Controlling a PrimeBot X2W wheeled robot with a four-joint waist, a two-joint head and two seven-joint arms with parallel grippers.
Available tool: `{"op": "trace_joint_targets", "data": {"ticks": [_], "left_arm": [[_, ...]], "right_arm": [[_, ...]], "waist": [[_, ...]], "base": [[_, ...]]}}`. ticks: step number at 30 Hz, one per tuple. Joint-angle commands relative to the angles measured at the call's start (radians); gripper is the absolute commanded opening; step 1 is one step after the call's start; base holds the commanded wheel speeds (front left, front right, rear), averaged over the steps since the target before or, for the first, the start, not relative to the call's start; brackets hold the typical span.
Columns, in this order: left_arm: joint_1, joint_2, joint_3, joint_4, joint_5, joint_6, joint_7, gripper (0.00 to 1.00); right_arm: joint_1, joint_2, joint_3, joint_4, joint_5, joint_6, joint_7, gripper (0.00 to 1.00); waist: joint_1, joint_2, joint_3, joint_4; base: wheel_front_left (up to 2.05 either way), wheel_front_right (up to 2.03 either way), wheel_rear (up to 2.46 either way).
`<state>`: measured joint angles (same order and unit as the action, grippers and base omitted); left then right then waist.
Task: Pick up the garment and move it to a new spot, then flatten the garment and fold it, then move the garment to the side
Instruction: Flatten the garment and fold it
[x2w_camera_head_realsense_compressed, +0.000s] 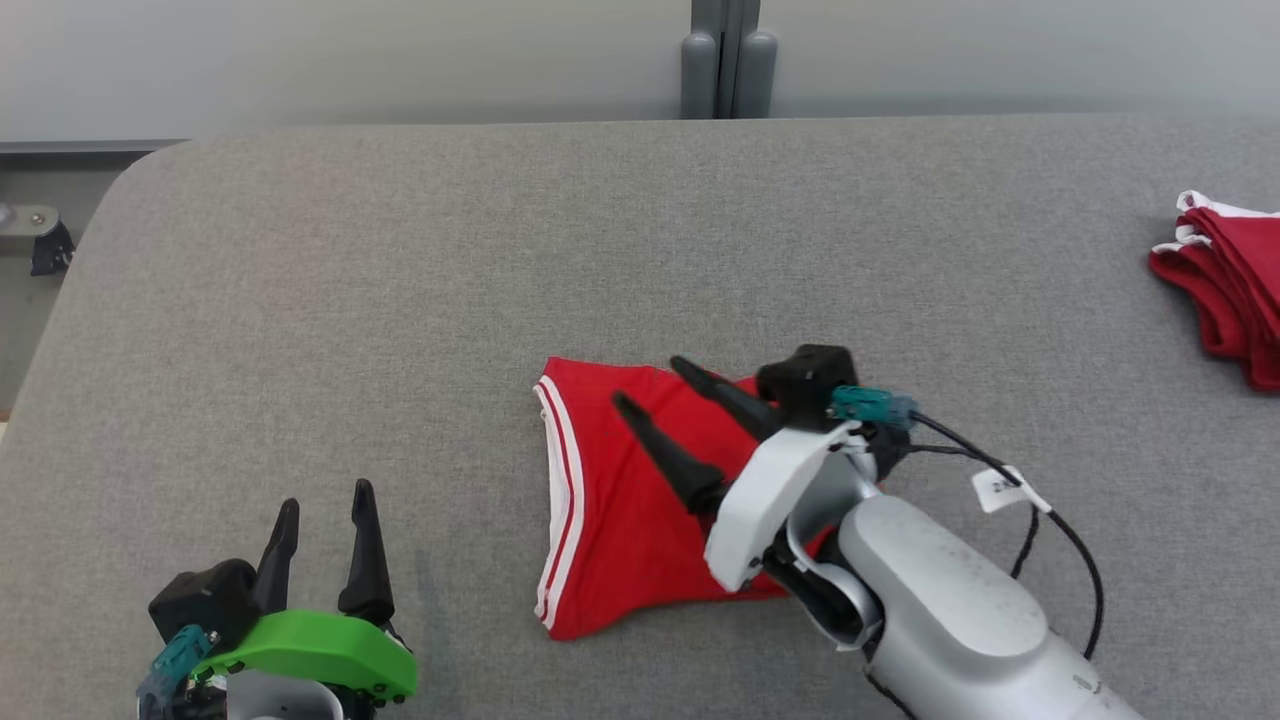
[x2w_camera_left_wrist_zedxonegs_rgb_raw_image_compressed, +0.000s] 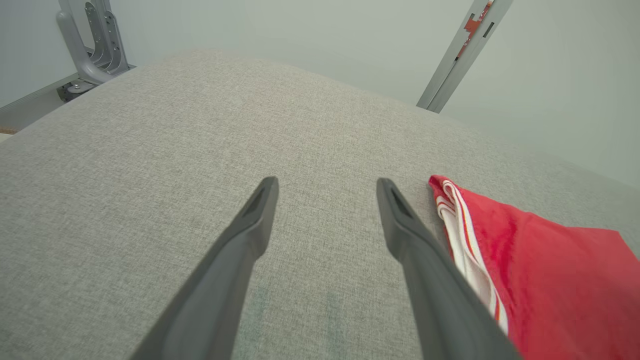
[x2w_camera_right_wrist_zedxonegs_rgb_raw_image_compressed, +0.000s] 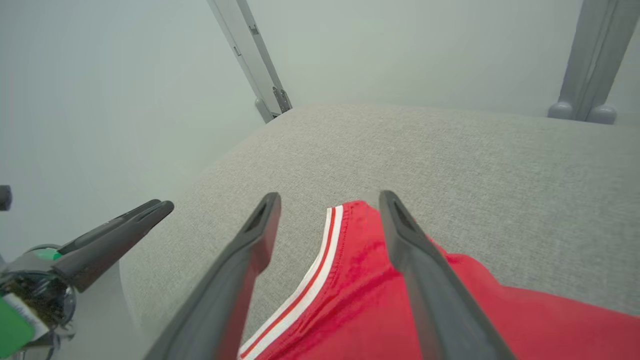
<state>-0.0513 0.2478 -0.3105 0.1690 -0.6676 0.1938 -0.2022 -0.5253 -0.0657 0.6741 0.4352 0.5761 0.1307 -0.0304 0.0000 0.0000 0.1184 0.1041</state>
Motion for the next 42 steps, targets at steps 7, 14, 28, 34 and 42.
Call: {"op": "trace_joint_targets", "data": {"ticks": [7, 14, 28, 34, 42], "left_arm": [[0.017, 0.013, -0.01, -0.005, 0.01, 0.007, 0.001, 1.0], [-0.004, 0.001, -0.044, -0.012, 0.038, 0.0, -0.012, 1.0], [0.026, -0.038, -0.048, 0.033, 0.098, 0.01, -0.057, 1.0], [0.058, -0.053, -0.003, 0.041, 0.113, 0.004, -0.064, 1.0], [0.076, -0.076, 0.037, 0.044, 0.153, -0.021, -0.064, 1.0]], "right_arm": [[0.094, -0.034, -0.204, -0.045, -0.108, 0.0, -0.044, 1.0], [0.211, -0.028, -0.434, -0.085, -0.232, 0.0, -0.1, 1.0], [0.4, 0.012, -0.624, -0.185, -0.402, 0.0, -0.195, 1.0], [0.436, 0.014, -0.626, -0.192, -0.373, 0.0, -0.211, 1.0], [0.439, 0.014, -0.606, -0.168, -0.35, 0.0, -0.217, 1.0]], "waist": [[0.0, 0.0, -0.025, -0.022], [0.0, 0.0, -0.054, -0.05], [0.0, 0.0, -0.095, -0.111], [0.0, 0.0, -0.109, -0.116], [0.0, 0.0, -0.119, -0.115]], "base": [[0.0, 0.0, 0.0], [0.0, 0.0, 0.0], [0.0, 0.0, 0.0], [0.0, 0.0, 0.0], [0.0, 0.0, 0.0]]}}
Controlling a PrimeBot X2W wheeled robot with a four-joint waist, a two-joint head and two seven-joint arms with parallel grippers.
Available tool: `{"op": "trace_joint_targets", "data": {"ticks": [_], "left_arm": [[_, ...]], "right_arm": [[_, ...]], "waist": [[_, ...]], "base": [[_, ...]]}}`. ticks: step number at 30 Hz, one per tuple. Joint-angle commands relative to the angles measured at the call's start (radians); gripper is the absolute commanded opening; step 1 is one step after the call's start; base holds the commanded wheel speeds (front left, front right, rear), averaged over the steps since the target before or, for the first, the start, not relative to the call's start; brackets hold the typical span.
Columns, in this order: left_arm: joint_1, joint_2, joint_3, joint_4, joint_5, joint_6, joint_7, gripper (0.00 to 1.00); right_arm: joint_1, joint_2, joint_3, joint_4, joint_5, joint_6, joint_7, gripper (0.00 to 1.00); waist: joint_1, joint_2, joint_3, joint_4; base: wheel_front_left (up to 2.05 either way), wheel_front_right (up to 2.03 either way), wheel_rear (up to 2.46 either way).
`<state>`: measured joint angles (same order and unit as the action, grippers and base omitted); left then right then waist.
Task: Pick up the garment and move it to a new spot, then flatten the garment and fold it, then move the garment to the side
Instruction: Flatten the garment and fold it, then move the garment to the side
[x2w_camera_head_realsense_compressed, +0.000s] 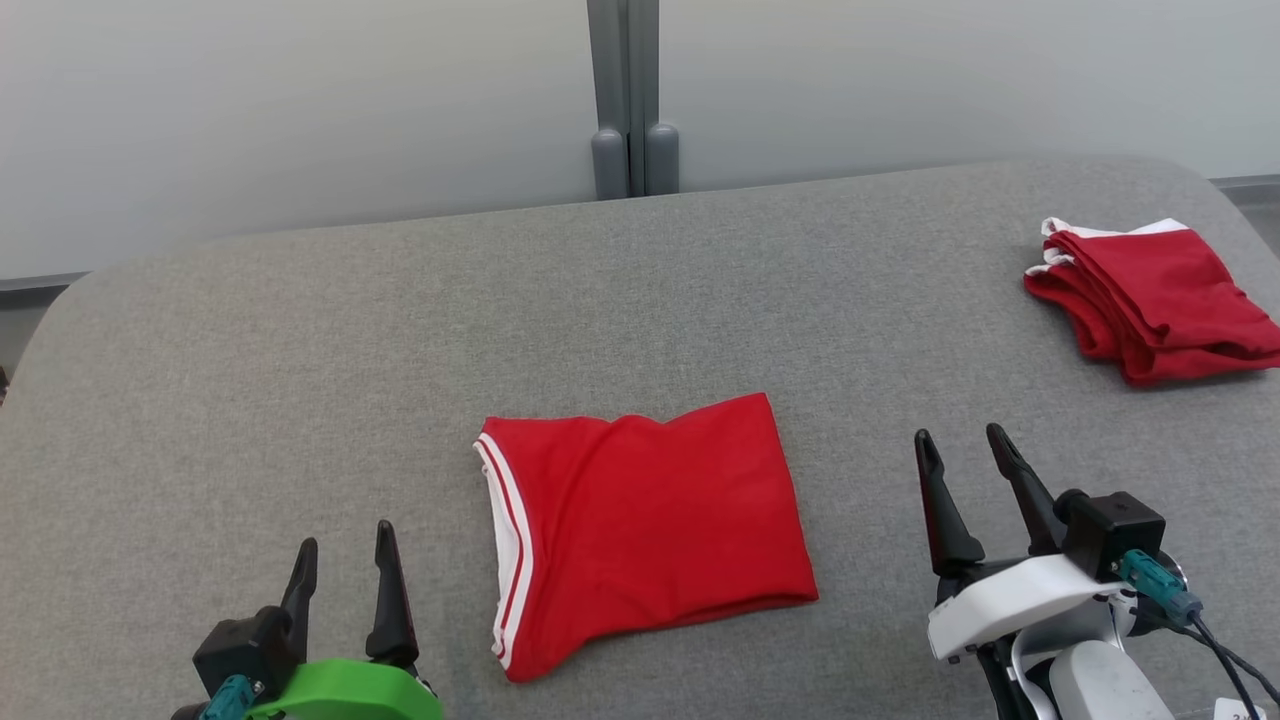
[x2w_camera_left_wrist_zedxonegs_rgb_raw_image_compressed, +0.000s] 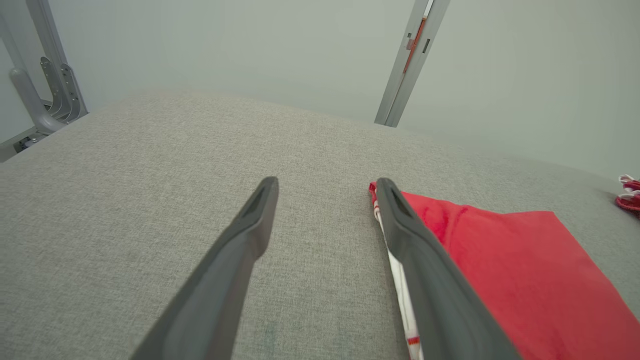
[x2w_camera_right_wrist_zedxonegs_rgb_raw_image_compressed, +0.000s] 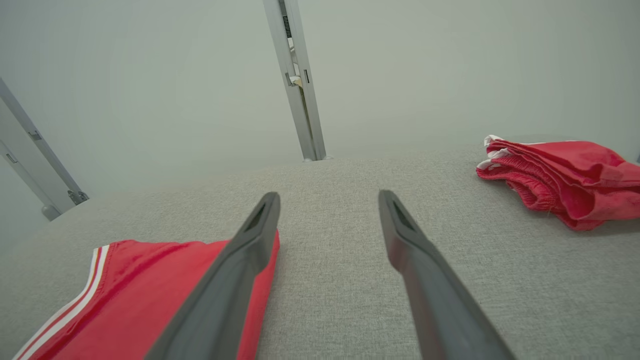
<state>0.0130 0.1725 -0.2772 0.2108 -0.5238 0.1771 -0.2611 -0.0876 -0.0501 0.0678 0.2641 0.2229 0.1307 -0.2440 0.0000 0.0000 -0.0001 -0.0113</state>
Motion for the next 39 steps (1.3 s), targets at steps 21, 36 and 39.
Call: {"op": "trace_joint_targets", "data": {"ticks": [21, 36, 39], "left_arm": [[-0.013, -0.025, 0.031, 0.018, 0.048, -0.03, -0.005, 1.0], [-0.068, -0.06, 0.033, 0.054, 0.066, -0.062, -0.004, 1.0], [-0.073, -0.067, 0.038, 0.059, 0.071, -0.067, -0.004, 1.0]], "right_arm": [[-0.042, -0.001, 0.012, 0.042, 0.014, 0.0, 0.094, 1.0], [-0.212, -0.015, 0.073, 0.184, 0.113, 0.0, 0.516, 1.0], [-0.229, -0.017, 0.079, 0.227, 0.135, 0.0, 0.545, 1.0]], "waist": [[0.0, 0.0, 0.023, 0.023], [0.0, 0.0, 0.088, 0.114], [0.0, 0.0, 0.1, 0.133]], "base": [[0.0, 0.0, 0.0], [0.0, 0.0, 0.0], [0.0, 0.0, 0.0]]}}
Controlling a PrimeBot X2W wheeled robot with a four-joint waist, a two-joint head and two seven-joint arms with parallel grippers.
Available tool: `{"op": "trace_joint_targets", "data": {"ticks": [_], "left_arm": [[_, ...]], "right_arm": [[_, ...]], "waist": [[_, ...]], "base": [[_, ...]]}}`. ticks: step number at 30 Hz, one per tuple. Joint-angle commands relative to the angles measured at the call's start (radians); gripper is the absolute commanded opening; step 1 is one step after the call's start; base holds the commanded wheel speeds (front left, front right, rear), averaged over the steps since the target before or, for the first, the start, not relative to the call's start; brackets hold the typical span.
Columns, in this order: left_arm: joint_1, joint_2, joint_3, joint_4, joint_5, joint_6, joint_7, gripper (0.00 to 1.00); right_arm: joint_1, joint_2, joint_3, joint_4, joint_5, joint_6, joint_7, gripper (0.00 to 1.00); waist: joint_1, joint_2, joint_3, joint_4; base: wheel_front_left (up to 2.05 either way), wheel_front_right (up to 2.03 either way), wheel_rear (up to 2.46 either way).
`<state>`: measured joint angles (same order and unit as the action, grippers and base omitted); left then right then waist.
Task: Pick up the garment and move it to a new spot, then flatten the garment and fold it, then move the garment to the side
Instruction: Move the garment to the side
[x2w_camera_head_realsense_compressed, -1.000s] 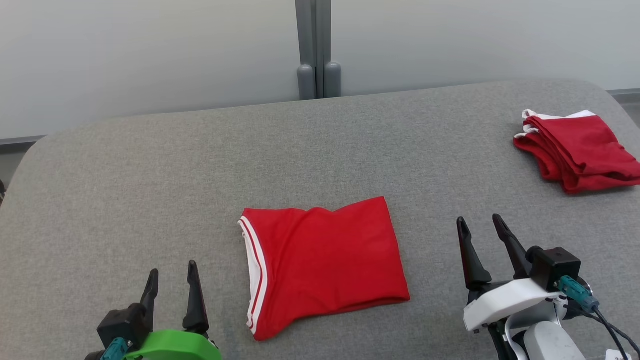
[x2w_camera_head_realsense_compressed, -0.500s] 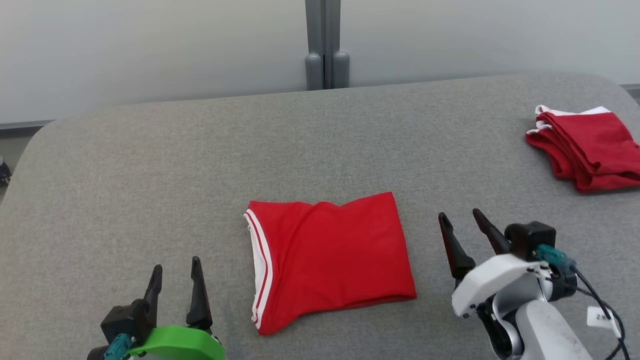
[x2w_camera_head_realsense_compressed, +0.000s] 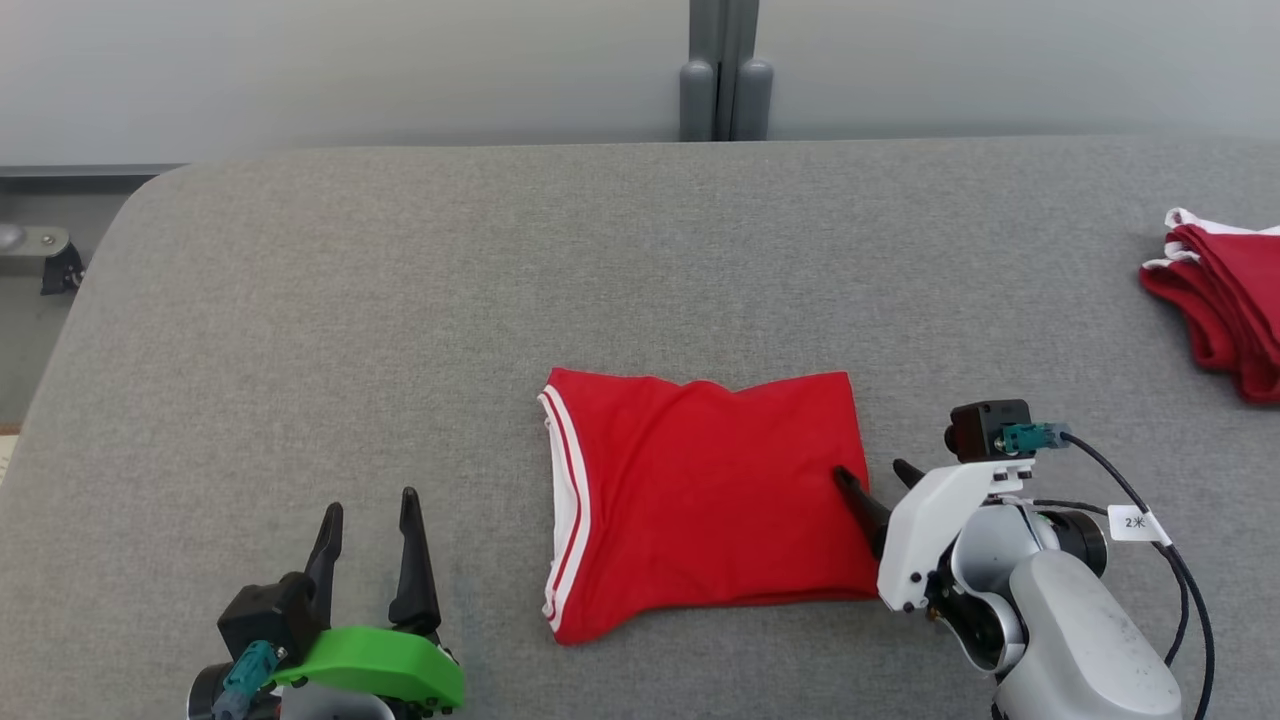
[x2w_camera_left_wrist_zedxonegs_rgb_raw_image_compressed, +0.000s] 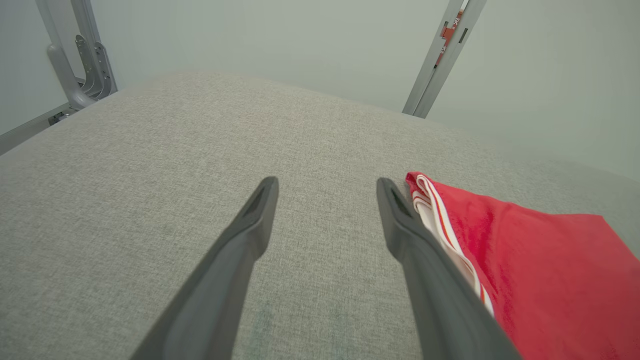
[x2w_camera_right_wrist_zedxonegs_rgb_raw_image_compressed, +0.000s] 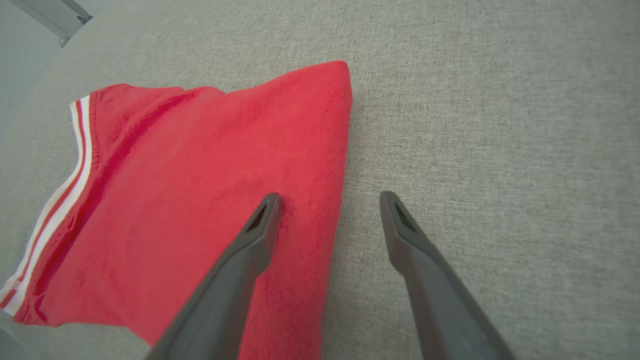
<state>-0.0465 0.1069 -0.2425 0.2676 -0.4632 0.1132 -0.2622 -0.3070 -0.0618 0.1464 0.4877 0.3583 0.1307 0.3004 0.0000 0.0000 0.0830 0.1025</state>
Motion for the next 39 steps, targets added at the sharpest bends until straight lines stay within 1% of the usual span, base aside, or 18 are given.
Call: {"op": "trace_joint_targets", "data": {"ticks": [1, 6, 7, 8, 9, 10, 12, 13, 16, 20, 25, 32, 36, 39], "left_arm": [[-0.014, -0.003, 0.006, 0.005, 0.012, -0.005, -0.003, 1.0], [-0.02, -0.01, 0.017, 0.008, 0.021, -0.013, -0.003, 1.0], [-0.022, -0.012, 0.02, 0.009, 0.02, -0.014, -0.003, 1.0], [-0.024, -0.013, 0.023, 0.009, 0.023, -0.014, -0.003, 1.0], [-0.025, -0.014, 0.025, 0.009, 0.024, -0.016, -0.003, 1.0], [-0.027, -0.016, 0.027, 0.007, 0.023, -0.018, -0.003, 1.0], [-0.032, -0.016, 0.028, 0.004, 0.027, -0.022, -0.003, 1.0], [-0.035, -0.015, 0.029, 0.003, 0.029, -0.023, -0.003, 1.0], [-0.039, -0.013, 0.033, -0.002, 0.035, -0.024, -0.003, 1.0], [-0.05, -0.013, 0.038, -0.011, 0.028, -0.033, -0.003, 1.0], [-0.06, -0.001, 0.046, -0.024, 0.036, -0.031, -0.003, 1.0], [-0.079, 0.019, 0.038, -0.047, 0.046, -0.031, 0.014, 1.0], [-0.087, 0.031, 0.029, -0.064, 0.056, -0.028, 0.031, 1.0], [-0.09, 0.038, 0.023, -0.072, 0.061, -0.027, 0.043, 1.0]], "right_arm": [[-0.018, -0.013, 0.002, 0.019, 0.003, 0.0, 0.007, 1.0], [-0.057, -0.017, 0.014, 0.096, 0.013, 0.0, 0.025, 1.0], [-0.066, -0.017, 0.019, 0.114, 0.016, 0.0, 0.032, 0.93], [-0.072, -0.015, 0.023, 0.127, 0.02, 0.0, 0.035, 0.74], [-0.081, -0.014, 0.032, 0.141, 0.023, 0.0, 0.041, 0.44], [-0.089, -0.012, 0.041, 0.15, 0.029, 0.0, 0.045, 0.39], [-0.108, -0.01, 0.061, 0.164, 0.04, 0.0, 0.043, 0.09], [-0.121, -0.009, 0.071, 0.168, 0.044, 0.0, 0.035, 0.0], [-0.156, -0.018, 0.089, 0.172, 0.056, -0.001, 0.013, 0.0], [-0.187, -0.043, 0.106, 0.163, 0.076, -0.001, -0.023, 0.0], [-0.206, -0.088, 0.112, 0.146, 0.098, -0.001, -0.067, 0.0], [-0.211, -0.143, 0.077, 0.121, 0.117, -0.001, -0.106, 0.0], [-0.211, -0.15, 0.064, 0.113, 0.125, -0.001, -0.123, 0.0], [-0.215, -0.148, 0.065, 0.114, 0.128, -0.001, -0.135, 0.0]], "waist": [[0.0, 0.0, 0.021, 0.025], [0.0, 0.0, 0.034, 0.04], [0.0, 0.0, 0.036, 0.04], [0.0, 0.0, 0.038, 0.039], [0.0, 0.0, 0.042, 0.036], [0.0, 0.0, 0.046, 0.032], [0.0, 0.0, 0.054, 0.019], [0.0, 0.0, 0.058, 0.009], [0.0, 0.0, 0.067, -0.026], [0.0, 0.0, 0.077, -0.097], [0.0, 0.0, 0.09, -0.215], [0.0, 0.0, 0.12, -0.375], [0.0, 0.0, 0.137, -0.438], [0.0, 0.0, 0.143, -0.464]], "base": [[0.0, 0.0, 0.0], [0.0, 0.0, 0.0], [0.0, 0.0, 0.0], [0.0, 0.0, 0.0], [0.0, 0.0, 0.0], [0.0, 0.0, 0.0], [0.0, 0.0, 0.0], [0.0, 0.0, 0.0], [0.0, 0.0, 0.0], [0.0, 0.0, 0.0], [0.0, 0.0, 0.0], [0.0, 0.0, 0.0], [0.0, 0.0, 0.0], [0.0, 0.0, 0.0]]}}
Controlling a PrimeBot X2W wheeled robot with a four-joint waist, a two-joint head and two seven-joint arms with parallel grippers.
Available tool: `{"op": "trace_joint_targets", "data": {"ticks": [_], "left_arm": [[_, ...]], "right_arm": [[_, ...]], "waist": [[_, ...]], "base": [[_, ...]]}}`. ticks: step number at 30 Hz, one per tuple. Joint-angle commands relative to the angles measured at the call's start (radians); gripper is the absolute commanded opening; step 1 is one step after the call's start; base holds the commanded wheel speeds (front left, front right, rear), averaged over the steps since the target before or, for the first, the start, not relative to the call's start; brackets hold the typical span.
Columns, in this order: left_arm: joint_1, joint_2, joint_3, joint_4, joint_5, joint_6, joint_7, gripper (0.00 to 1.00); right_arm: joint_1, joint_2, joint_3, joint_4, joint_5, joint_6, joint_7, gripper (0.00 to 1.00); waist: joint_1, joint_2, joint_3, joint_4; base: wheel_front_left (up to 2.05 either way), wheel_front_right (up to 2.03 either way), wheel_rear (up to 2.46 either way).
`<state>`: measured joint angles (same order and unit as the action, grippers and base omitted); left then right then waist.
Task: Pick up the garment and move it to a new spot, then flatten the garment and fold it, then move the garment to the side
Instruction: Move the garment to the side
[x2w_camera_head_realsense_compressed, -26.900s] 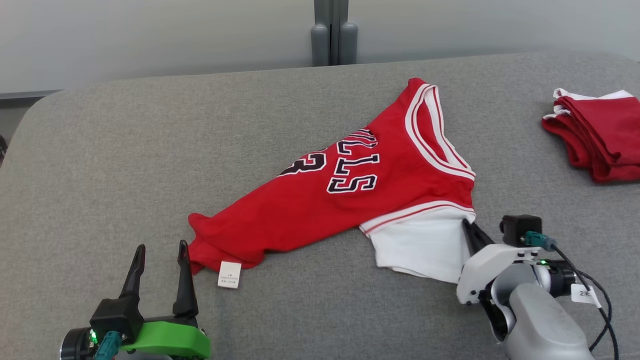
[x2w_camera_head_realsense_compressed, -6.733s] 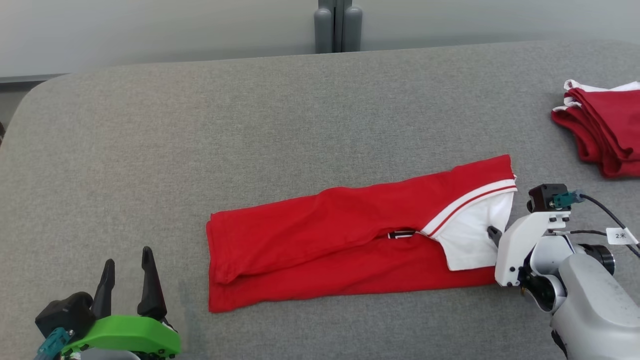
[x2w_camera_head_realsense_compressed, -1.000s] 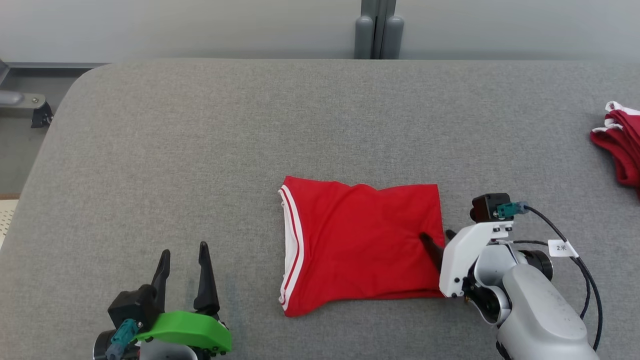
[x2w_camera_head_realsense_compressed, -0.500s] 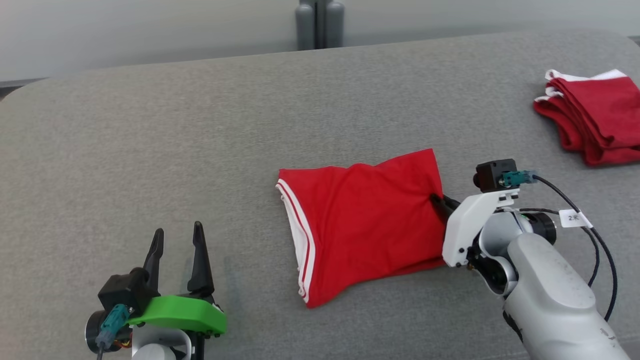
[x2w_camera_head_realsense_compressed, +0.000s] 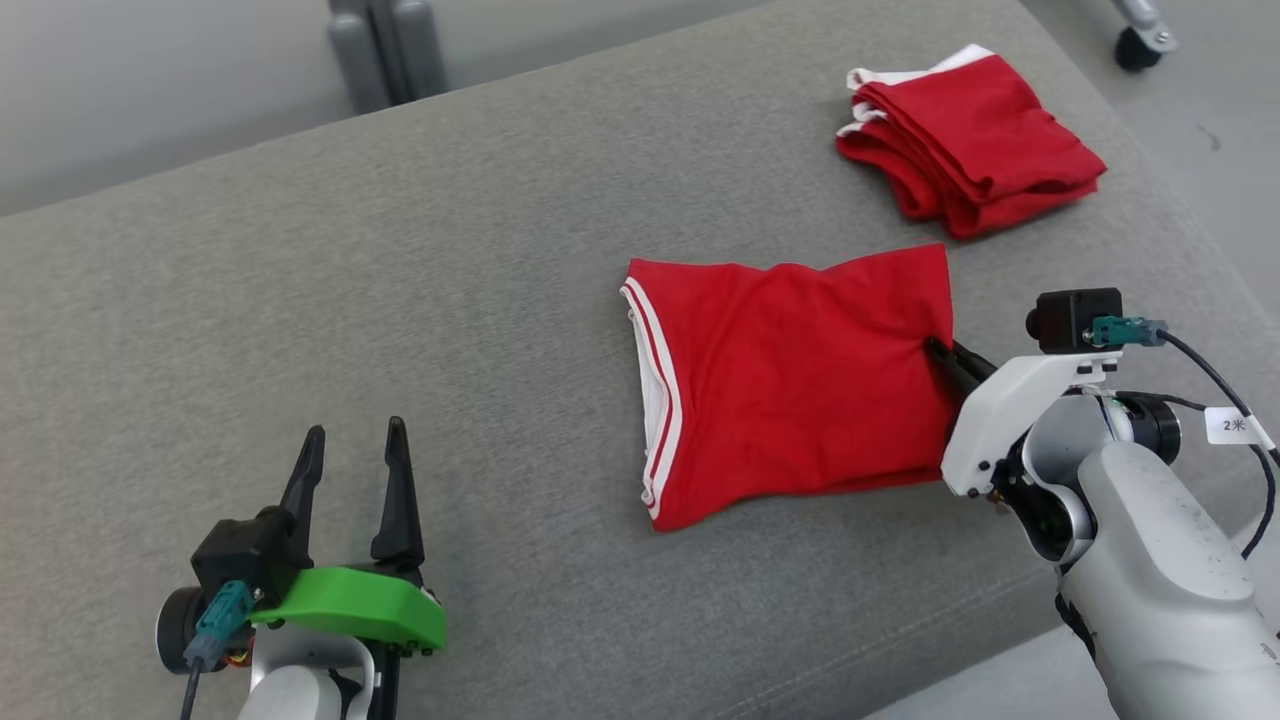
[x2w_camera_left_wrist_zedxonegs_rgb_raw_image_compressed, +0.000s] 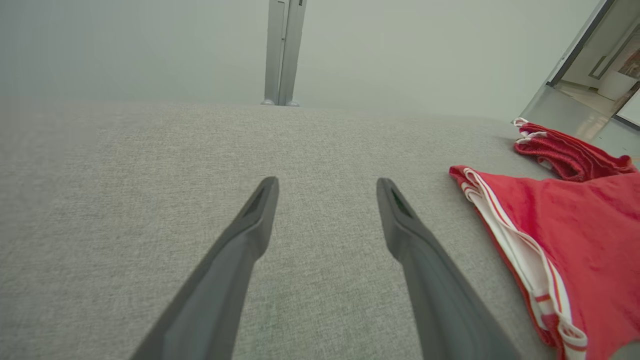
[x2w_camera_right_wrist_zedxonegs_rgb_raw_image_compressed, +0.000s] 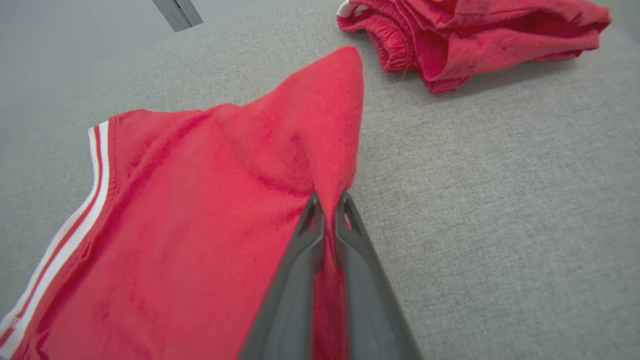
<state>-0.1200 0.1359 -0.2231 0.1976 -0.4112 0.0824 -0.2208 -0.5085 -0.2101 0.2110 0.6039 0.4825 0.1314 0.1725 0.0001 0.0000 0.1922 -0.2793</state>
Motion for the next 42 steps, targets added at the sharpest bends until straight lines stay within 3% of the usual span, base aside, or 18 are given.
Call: {"op": "trace_joint_targets", "data": {"ticks": [1, 6, 14, 28, 42], "left_arm": [[-0.017, 0.01, 0.0, -0.006, 0.011, 0.005, 0.005, 1.0], [-0.016, 0.015, -0.012, -0.013, 0.014, 0.003, 0.014, 1.0], [0.012, -0.005, -0.023, 0.001, -0.004, 0.005, 0.004, 1.0], [0.028, -0.031, -0.038, 0.025, -0.022, 0.003, -0.021, 1.0], [-0.015, -0.021, -0.057, 0.019, -0.007, -0.005, -0.026, 1.0]], "right_arm": [[-0.015, 0.002, 0.001, -0.001, 0.005, -0.002, -0.013, 0.0], [-0.026, 0.004, 0.001, 0.009, 0.002, -0.002, -0.038, 0.0], [-0.075, -0.038, 0.005, 0.012, -0.024, -0.002, -0.04, 0.0], [-0.29, -0.225, -0.018, 0.074, -0.09, -0.002, 0.055, 0.0], [-0.446, -0.421, -0.028, 0.238, -0.202, -0.002, 0.076, 0.0]], "waist": [[-0.0001, 0.0, 0.035, -0.087], [-0.0001, 0.0, 0.03, -0.079], [-0.0001, 0.0, -0.019, 0.004], [-0.0001, 0.0, -0.049, 0.186], [-0.0001, 0.0, 0.042, 0.303]], "base": [[0.0, 0.0, 0.0], [0.0, 0.0, 0.0], [0.0, 0.0, 0.0], [0.0, 0.0, 0.0], [0.0, 0.0, 0.0]]}}
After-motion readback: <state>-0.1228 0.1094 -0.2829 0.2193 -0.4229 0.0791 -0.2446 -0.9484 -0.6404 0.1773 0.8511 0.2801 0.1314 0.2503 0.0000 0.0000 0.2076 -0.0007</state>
